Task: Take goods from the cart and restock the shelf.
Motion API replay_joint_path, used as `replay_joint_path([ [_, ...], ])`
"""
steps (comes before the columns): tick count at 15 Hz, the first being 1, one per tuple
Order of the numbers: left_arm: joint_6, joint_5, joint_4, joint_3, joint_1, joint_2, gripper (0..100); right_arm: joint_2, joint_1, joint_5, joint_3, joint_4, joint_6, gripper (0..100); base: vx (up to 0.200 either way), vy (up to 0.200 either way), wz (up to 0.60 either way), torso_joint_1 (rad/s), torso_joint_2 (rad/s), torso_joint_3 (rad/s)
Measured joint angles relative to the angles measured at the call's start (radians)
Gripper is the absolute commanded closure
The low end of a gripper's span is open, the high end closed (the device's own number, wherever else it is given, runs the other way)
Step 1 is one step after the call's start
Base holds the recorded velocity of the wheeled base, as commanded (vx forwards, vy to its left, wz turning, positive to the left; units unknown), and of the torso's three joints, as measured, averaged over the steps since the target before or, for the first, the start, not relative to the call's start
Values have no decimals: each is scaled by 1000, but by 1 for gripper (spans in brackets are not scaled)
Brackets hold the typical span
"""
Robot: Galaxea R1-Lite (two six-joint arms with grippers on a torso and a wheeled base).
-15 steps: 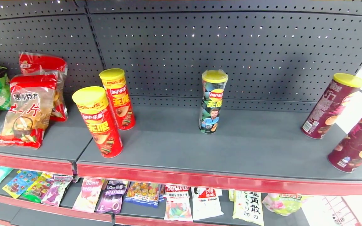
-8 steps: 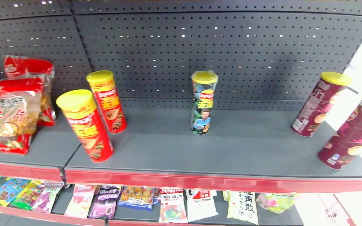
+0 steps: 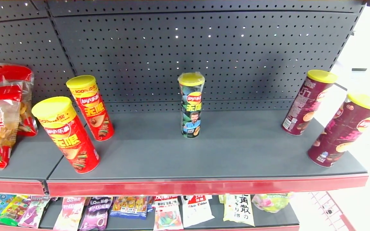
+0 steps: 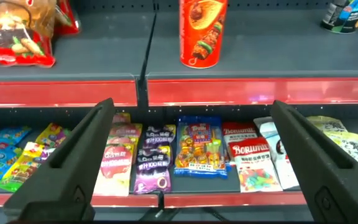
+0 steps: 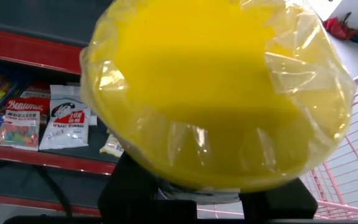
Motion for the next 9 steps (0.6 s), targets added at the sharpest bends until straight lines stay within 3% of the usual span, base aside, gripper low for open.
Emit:
replay_joint_path([
  [2, 0, 0, 0, 0, 0, 0, 0, 0, 0, 1, 2, -1, 0, 100, 200, 0, 0, -7, 5, 7],
  [9, -4, 1, 1, 0, -1, 0, 0, 0, 1, 23, 5, 1, 3, 100, 0, 0, 0, 0, 0, 0],
])
